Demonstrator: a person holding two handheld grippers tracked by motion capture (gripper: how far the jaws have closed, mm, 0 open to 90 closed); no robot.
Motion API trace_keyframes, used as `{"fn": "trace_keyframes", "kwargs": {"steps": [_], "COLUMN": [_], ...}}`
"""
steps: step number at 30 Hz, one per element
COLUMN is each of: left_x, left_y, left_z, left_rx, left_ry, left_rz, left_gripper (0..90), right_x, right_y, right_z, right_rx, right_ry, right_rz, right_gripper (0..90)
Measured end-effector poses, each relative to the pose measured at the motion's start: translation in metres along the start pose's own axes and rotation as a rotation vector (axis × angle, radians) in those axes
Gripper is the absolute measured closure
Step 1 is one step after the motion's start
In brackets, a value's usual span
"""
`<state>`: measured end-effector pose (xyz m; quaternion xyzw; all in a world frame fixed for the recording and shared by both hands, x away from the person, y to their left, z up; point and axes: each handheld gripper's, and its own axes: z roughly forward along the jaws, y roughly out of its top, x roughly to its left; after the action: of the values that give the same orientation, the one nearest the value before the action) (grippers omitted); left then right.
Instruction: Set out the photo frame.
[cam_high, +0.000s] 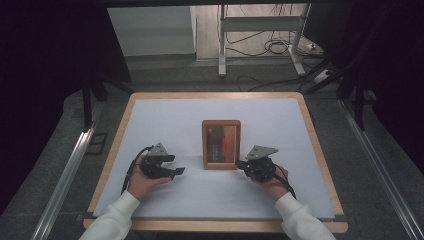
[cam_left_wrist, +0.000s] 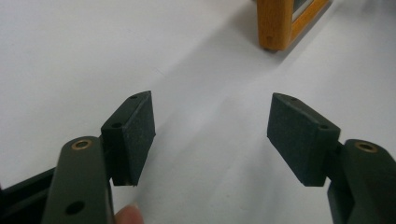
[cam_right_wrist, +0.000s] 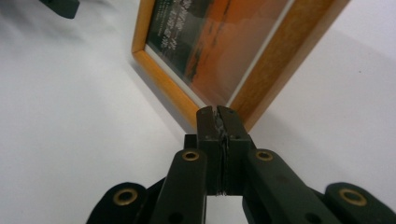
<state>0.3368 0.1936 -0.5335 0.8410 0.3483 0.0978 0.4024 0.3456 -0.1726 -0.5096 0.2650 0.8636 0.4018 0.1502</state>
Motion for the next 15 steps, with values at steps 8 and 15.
{"fn": "trace_keyframes", "kwargs": {"steps": [8,15], "left_x": [-0.003,-0.006], "left_y": [-0.001,-0.002], "left_z": [-0.002,-0.003], "left_rx": [-0.001,-0.003], "left_ry": [-0.001,0.001], "left_rz": [0.004,0.015], "left_gripper": [31.9,31.9], "right_x": [-0.002,-0.018], "right_y": [-0.004,-0.018], "right_z": [-0.018,-0.045], "right_rx": [-0.018,-0.084], "right_ry": [-0.011,-0.074], "right_rz": [0.014,0.105], "right_gripper": [75.0,38.9]}}
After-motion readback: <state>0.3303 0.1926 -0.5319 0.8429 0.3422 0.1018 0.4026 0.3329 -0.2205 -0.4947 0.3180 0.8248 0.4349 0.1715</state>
